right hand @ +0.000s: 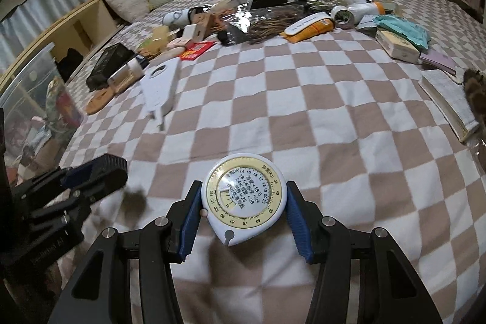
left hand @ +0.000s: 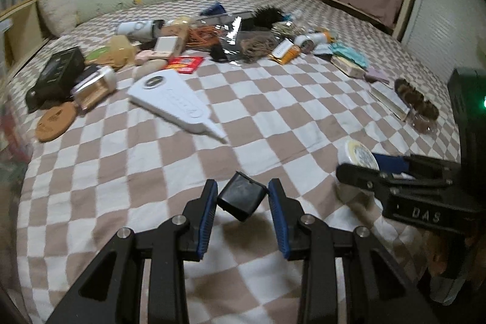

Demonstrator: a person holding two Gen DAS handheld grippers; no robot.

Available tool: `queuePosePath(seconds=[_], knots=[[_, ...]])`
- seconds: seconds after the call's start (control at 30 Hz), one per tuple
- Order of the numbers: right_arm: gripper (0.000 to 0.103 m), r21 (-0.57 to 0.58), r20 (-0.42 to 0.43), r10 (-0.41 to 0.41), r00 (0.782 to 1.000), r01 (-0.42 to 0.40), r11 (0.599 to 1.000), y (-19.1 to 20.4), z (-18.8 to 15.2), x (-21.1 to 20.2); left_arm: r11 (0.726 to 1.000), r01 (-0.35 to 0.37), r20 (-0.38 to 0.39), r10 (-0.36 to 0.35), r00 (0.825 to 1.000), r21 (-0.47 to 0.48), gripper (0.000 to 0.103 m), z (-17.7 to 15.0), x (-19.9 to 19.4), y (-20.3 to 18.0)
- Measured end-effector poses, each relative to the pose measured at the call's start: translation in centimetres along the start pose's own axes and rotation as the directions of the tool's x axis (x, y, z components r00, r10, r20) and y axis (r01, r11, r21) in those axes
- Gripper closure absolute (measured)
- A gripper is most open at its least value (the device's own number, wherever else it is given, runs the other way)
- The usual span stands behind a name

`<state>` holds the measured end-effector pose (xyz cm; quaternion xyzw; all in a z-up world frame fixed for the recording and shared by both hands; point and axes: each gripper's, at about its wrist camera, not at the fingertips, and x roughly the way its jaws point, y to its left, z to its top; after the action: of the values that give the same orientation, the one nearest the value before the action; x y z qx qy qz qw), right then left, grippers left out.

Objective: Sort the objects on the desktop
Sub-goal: 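Carry the tape measure and black clip with both grippers over the clear bin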

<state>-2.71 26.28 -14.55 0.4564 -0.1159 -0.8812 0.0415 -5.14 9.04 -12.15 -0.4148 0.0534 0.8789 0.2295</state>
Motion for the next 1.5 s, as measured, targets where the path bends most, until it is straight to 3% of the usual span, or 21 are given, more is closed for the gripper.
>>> queuePosePath(seconds=[0.23, 0.7, 0.93, 1.13, 1.3, 1.5], knots=[[0.049, -0.037, 0.021, 0.015, 1.000, -0.014, 0.999, 2.4, 0.4, -1.2, 0.996, -0.063, 0.040, 0.065, 0.997, -0.068, 0.069, 0.0, -3.0, 2.6], [0.049, -0.175, 0.127, 0.131, 0.983, -0.108, 0.979, 10.8, 6.7, -7.1, 0.973, -0.200, 0.133, 0.215, 0.968, -0.118, 0.069, 4.1, -12.0, 6.5], [0.049, -0.266, 0.177, 0.231, 0.957, -0.180, 0.947, 16.7, 9.6, -10.3, 0.954, -0.256, 0.228, 0.287, 0.930, -0.158, 0.069, 5.6, -18.4, 8.9], [0.049, -0.352, 0.190, 0.343, 0.920, -0.263, 0.898, 23.2, 11.5, -12.4, 0.920, -0.327, 0.281, 0.379, 0.882, -0.216, 0.069, 5.2, -24.2, 12.0], [0.049, -0.415, 0.136, 0.428, 0.894, -0.341, 0.844, 28.9, 11.6, -12.5, 0.871, -0.377, 0.268, 0.463, 0.845, -0.314, 0.069, 3.3, -28.6, 16.3], [0.049, -0.517, 0.024, 0.492, 0.870, -0.410, 0.752, 35.8, 9.4, -11.5, 0.790, -0.458, 0.171, 0.559, 0.812, -0.408, 0.069, -0.1, -31.5, 21.7]])
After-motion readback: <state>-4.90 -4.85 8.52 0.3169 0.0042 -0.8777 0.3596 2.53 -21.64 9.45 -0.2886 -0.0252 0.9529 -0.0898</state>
